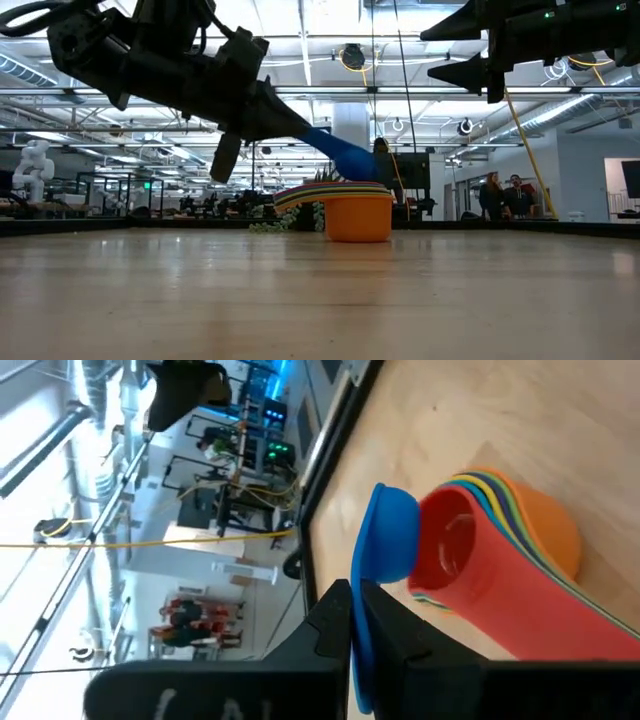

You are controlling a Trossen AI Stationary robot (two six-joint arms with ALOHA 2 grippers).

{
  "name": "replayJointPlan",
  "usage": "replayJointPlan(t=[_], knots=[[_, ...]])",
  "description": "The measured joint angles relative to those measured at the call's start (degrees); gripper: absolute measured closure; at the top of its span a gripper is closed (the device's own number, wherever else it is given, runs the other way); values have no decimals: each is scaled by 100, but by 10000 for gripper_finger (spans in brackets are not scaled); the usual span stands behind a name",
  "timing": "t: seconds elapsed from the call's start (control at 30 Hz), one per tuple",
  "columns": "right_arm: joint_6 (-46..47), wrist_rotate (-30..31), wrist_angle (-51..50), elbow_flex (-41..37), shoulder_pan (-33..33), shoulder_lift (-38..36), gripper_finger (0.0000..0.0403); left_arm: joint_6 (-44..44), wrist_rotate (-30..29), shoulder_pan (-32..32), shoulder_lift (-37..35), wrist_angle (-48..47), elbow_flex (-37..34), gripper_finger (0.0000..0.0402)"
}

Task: Nest measuring cups in basket
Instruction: Stack the blue measuring cup on top of the red measuring cup

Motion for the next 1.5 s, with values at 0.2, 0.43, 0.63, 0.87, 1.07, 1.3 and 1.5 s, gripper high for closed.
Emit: replayJointPlan(t=[0.2,0.43,0.63,0.87,1.07,1.3,1.5], knots=[[0,0,0,0,0,0,85,-58,27,20,1,-25,0,386],[33,0,0,0,-2,0,85,-96,176,17,1,-52,0,386],[59,0,0,0,0,0,85,-191,196,51,1,-345,0,385],[47,-20,0,0,0,0,85,-293,197,85,1,-327,0,385],[46,-20,0,0,-2,0,85,-305,195,62,1,-116,-2,385],[6,-22,0,0,-1,0,85,-76,194,-39,1,172,-2,394],[0,-22,2,0,0,0,85,-62,-34,24,221,112,25,390]])
